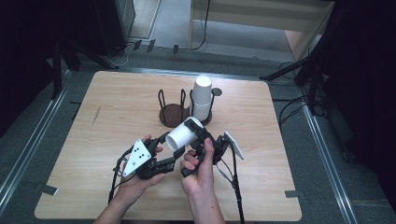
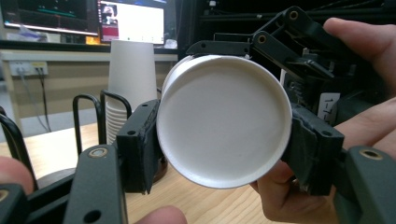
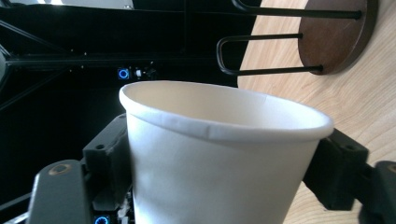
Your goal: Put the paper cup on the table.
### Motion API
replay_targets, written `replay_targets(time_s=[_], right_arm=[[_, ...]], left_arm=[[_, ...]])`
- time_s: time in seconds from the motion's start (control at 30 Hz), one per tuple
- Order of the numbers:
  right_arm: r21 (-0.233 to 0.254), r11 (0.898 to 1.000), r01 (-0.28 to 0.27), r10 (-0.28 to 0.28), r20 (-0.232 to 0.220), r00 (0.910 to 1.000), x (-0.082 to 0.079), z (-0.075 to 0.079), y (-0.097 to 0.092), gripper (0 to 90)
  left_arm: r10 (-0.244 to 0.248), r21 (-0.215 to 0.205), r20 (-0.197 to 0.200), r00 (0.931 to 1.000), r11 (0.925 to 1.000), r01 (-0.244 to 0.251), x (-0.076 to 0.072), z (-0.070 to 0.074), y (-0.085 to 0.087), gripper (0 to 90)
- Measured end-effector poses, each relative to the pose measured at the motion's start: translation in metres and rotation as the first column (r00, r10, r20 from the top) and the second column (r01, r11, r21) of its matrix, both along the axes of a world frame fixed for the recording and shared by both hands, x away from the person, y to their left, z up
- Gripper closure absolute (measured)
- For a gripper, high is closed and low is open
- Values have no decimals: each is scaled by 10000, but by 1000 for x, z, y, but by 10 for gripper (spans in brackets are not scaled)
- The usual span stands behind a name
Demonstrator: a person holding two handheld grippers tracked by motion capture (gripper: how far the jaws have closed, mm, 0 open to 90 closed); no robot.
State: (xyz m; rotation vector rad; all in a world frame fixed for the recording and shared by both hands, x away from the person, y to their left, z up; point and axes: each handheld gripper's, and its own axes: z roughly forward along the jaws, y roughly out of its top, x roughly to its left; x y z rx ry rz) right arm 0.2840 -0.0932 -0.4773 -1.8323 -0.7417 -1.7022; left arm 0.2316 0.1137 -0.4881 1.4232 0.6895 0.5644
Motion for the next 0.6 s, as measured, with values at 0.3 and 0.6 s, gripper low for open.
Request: replay_targets(time_s=[0.3,0.6], right_arm=[[-471,9976,514,-466,992,9940,-5,9,-5,286],[-3260,9327,1543,-526,3003,9524,-16,29,-5,302]], left_arm=[[-249,499,-1501,9884,9982,328,-1,15,5,136],[-117,1061,-2459,9692,9936,390,3,21,8,8]])
